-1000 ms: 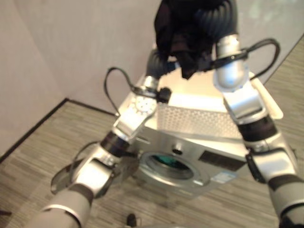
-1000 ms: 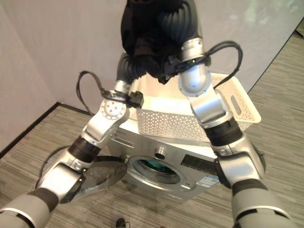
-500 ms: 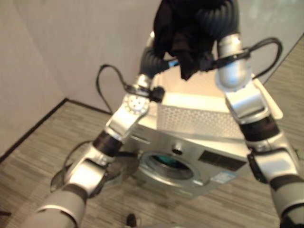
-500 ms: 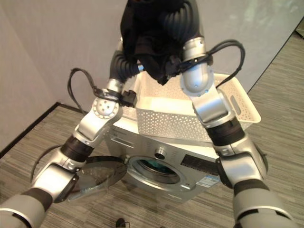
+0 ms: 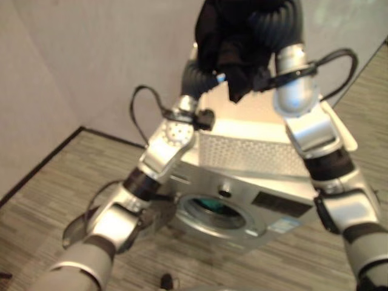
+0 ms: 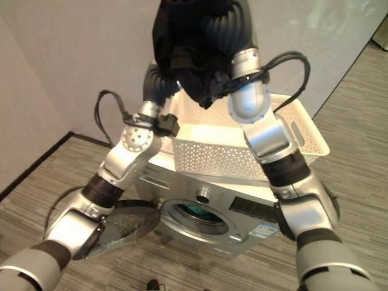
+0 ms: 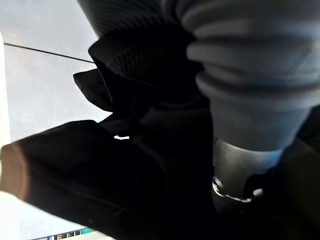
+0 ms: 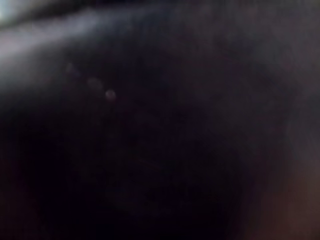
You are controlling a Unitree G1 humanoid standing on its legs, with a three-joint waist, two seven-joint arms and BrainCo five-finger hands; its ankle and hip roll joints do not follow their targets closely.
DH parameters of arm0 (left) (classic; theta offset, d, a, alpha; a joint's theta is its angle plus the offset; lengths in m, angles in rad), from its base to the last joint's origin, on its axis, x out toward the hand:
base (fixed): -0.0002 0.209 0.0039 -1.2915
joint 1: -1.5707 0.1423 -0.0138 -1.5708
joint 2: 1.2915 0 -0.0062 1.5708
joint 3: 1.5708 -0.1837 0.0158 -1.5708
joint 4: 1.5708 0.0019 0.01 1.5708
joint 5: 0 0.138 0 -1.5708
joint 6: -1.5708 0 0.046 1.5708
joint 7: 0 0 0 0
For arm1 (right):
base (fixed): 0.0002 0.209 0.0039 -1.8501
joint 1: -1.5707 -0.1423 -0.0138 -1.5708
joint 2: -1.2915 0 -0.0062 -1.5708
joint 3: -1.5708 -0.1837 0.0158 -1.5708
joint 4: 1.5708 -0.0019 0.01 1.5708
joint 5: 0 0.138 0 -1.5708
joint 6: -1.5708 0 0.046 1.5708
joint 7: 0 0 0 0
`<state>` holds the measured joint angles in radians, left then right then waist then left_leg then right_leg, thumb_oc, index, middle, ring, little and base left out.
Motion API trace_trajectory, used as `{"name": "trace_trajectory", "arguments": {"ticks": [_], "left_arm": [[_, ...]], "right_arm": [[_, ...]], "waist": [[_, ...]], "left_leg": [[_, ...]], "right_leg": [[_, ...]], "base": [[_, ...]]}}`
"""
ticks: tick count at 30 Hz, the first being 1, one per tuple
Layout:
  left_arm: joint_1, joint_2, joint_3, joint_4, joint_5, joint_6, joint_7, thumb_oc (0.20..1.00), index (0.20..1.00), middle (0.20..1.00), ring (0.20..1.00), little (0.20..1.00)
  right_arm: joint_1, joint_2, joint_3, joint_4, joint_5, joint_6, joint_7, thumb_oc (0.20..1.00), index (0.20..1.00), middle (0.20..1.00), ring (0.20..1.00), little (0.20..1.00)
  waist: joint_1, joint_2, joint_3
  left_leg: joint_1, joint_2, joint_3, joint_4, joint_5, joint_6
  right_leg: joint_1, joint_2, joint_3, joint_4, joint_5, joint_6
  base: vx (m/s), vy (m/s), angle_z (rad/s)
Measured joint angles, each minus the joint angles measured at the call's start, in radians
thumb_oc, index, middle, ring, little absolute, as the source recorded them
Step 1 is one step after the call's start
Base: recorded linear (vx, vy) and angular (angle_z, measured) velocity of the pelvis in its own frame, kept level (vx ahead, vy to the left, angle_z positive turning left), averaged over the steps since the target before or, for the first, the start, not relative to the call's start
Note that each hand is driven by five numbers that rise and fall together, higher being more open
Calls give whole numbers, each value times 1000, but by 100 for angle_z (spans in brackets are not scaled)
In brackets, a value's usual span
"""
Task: Grab the laundry basket,head to the washer,open it,put in the laundry and shut it.
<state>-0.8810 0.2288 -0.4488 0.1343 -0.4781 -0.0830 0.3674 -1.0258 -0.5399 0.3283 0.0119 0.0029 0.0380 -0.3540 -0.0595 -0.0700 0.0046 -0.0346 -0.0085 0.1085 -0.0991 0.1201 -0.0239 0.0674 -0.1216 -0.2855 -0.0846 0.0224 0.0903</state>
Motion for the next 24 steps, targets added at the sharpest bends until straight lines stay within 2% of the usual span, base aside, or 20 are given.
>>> {"name": "trace_trajectory", "arguments": {"ticks": [12, 15, 16, 17, 18, 19, 20, 21, 24], "left_arm": [[0, -6, 0, 4, -54, -9, -1, 1000, 1000, 1000, 1000, 1000], [0, -6, 0, 4, -54, -19, -1, 1000, 1000, 1000, 1000, 1000], [0, -7, 0, 4, -54, -20, -1, 834, 834, 834, 834, 834], [0, -7, 0, 4, -54, -20, -1, 583, 583, 583, 583, 583], [0, -6, 0, 4, -54, -20, 0, 548, 548, 548, 548, 548], [0, -5, 0, 4, -54, -20, 0, 407, 407, 407, 407, 407], [0, -3, 0, 4, -54, -20, 0, 325, 325, 325, 325, 325], [0, -3, 0, 4, -54, -21, 0, 200, 200, 200, 200, 200], [0, -1, 0, 4, -53, -21, 0, 200, 200, 200, 200, 200]], "right_arm": [[0, 2, 29, 0, 57, -14, 3, 200, 200, 200, 200, 200], [0, 26, 29, 0, 79, -21, 2, 200, 200, 200, 200, 200], [0, 33, 29, 0, 79, -25, 3, 200, 200, 200, 200, 200], [0, 33, 29, 0, 79, -25, 3, 200, 200, 200, 200, 200], [0, 33, 29, 0, 80, -27, 3, 200, 200, 200, 200, 200], [0, 33, 29, 0, 80, -29, 3, 200, 200, 200, 200, 200], [0, 33, 29, 0, 81, -30, 3, 200, 200, 200, 200, 200], [0, 34, 29, 0, 83, -30, 4, 200, 200, 200, 200, 200], [6, 36, 29, 0, 85, -31, 10, 200, 200, 200, 200, 200]], "waist": [[-1, 0, 0], [-3, 0, -1], [-5, 0, -1], [-5, 0, -1], [-5, -1, -1], [-5, -1, -1], [-5, -1, -1], [-5, -1, -1], [-5, -1, -1]], "left_leg": [[3, 0, 14, 0, 0, 0], [4, 1, 15, 0, 0, 0], [4, 0, 15, 0, 0, 0], [4, 0, 16, 0, 0, 0], [4, 0, 16, 0, 0, 0], [4, 0, 16, 0, 0, 0], [4, 0, 16, 0, 0, 0], [4, 0, 16, 0, 0, 0], [4, 0, 16, 0, 0, 0]], "right_leg": [[-1, -1, 10, 0, 5, 1], [-2, -1, 12, 0, 5, 1], [-2, -1, 12, 0, 6, 1], [-2, -1, 12, 0, 6, 0], [-2, -1, 13, 0, 6, 1], [-2, -1, 13, 0, 6, 1], [-2, -1, 13, 0, 6, 1], [-2, -1, 13, 0, 6, 1], [-2, -1, 13, 0, 6, 0]], "base": [[0, 1, -1], [0, 0, 0], [0, 0, 0], [0, 0, 0], [0, 0, 0], [0, 0, 0], [0, 0, 0], [0, 0, 0], [0, 0, 0]]}}
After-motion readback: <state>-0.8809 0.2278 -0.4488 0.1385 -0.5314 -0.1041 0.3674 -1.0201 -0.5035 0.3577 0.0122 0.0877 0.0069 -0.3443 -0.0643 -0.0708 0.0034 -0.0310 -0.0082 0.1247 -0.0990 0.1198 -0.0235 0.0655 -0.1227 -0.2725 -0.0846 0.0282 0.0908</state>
